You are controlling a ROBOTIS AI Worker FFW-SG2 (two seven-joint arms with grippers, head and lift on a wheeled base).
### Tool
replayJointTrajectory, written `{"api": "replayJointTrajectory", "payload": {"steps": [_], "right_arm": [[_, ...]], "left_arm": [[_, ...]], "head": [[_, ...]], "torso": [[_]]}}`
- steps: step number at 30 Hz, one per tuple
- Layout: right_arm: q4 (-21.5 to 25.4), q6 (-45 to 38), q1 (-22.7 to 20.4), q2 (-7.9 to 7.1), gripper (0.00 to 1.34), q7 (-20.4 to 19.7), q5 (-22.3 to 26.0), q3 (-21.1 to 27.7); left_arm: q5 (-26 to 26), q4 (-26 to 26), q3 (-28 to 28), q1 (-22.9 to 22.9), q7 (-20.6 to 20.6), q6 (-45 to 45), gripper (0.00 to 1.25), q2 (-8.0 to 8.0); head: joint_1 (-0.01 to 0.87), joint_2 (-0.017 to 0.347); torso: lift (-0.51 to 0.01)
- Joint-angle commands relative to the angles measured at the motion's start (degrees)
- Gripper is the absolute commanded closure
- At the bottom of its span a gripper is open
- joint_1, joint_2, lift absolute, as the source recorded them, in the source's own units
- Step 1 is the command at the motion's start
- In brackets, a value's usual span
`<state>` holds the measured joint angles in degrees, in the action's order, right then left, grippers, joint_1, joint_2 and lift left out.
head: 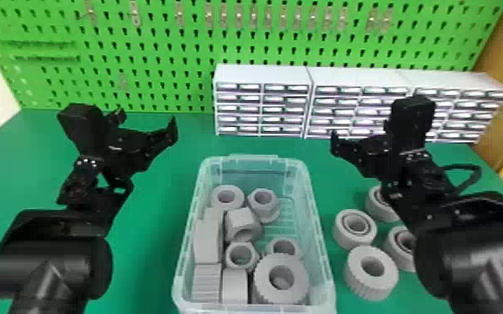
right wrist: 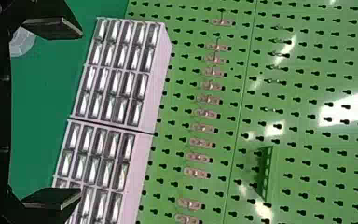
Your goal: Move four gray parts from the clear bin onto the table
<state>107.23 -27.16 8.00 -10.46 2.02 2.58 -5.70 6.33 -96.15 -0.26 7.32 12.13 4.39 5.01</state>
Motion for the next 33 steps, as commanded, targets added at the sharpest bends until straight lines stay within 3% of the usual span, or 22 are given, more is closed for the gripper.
{"api": "replayJointTrajectory", "payload": {"steps": [1,33], "right_arm": [[0.0,0.0,0.0,0.0,0.11,0.0,0.1,0.0],[0.2,0.0,0.1,0.09,0.11,0.0,0.1,0.0]], "left_arm": [[0.0,0.0,0.0,0.1,0.0,0.0,0.13,0.0],[0.0,0.0,0.0,0.1,0.0,0.0,0.13,0.0]], "head": [[0.686,0.026],[0.686,0.026]], "torso": [[-0.05],[-0.05]]}}
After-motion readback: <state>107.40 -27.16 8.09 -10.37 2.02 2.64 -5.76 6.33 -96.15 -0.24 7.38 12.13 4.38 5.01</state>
